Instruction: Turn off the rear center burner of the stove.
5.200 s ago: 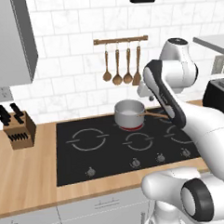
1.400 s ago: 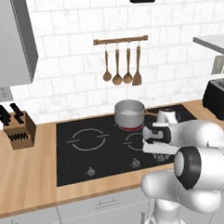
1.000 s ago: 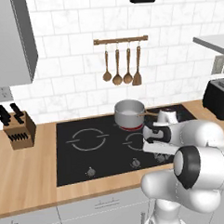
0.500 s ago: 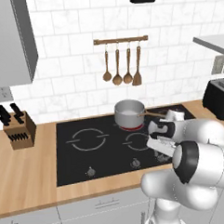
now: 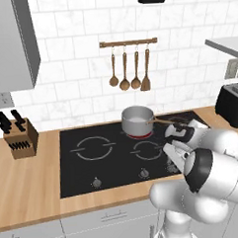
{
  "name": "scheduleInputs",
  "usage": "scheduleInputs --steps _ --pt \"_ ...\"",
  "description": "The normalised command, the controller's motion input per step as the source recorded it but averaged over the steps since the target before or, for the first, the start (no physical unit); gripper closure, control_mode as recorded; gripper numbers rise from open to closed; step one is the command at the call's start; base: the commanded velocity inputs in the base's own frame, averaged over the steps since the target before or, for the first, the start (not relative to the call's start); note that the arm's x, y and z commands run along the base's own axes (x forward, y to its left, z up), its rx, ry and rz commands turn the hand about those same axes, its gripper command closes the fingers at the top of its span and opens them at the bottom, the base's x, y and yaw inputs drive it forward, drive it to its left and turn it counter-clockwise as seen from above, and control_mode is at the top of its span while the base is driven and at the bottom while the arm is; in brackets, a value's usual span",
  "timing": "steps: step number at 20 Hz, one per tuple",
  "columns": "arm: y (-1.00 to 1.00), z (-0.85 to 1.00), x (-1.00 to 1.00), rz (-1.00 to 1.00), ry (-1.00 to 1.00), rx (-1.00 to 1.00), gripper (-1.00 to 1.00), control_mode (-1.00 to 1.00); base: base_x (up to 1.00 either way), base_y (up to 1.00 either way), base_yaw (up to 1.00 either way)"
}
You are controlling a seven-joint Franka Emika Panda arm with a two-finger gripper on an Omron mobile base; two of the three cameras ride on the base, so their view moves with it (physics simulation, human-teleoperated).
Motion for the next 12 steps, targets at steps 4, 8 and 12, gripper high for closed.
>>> scheduleInputs --steps 4,8,12 --pt "0.00 -0.08 0.18 -0.74 0.03 0.04 1.00 -1.00 0.00 0.00 0.00" --pt "0.00 -0.02 0.18 -0.76 0.08 0.03 1.00 -1.00 0.00 0.00 0.00" --pt "0.03 0.00 0.45 -0.75 0.11 0.02 1.00 -1.00 0.00 0.00 0.00"
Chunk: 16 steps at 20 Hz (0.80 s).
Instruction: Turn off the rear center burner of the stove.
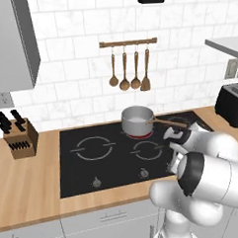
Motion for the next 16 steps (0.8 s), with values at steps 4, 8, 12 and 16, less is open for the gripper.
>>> scheduleInputs --steps 4,8,12,16 --pt "0.07 0.00 0.60 -0.71 0.18 0.04 1.00 -1.00 0.00 0.00 0.00" --pt "0.04 0.00 0.38 -0.72 0.26 0.09 1.00 -1.00 0.00 0.00 0.00" --pt "0.00 0.00 0.24 -0.78 0.24 0.09 1.00 -1.00 0.00 0.00 0.00" --pt "0.00 0.00 0.14 -0.83 0.20 0.07 1.00 -1.00 0.00 0.00 0.00"
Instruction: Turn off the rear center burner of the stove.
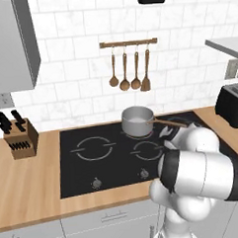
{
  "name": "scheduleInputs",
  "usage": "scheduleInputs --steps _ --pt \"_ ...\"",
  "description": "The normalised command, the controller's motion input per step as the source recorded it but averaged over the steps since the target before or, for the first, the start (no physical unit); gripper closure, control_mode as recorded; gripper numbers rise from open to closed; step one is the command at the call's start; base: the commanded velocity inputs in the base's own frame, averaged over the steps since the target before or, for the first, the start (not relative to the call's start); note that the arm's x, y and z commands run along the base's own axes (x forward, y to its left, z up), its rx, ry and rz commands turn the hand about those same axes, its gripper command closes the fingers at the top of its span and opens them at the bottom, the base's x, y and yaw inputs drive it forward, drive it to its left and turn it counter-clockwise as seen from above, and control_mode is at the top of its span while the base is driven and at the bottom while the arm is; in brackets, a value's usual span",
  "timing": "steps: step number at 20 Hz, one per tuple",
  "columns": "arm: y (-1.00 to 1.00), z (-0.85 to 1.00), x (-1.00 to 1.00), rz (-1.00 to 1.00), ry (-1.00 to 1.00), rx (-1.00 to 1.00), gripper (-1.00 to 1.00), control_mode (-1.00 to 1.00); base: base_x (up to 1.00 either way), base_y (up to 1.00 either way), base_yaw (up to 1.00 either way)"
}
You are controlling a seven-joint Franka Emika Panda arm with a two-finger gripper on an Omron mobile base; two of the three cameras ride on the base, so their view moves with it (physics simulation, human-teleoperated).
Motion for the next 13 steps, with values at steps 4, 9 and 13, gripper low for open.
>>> scheduleInputs --steps 4,9,13 --pt "0.00 0.00 0.03 -0.87 0.21 0.08 1.00 -1.00 0.00 0.00 0.00" --pt "0.00 -0.03 0.00 -0.92 0.23 0.11 1.00 -1.00 0.00 0.00 0.00" --pt "-0.04 -0.03 -0.11 -0.52 0.14 0.09 1.00 -1.00 0.00 0.00 0.00"
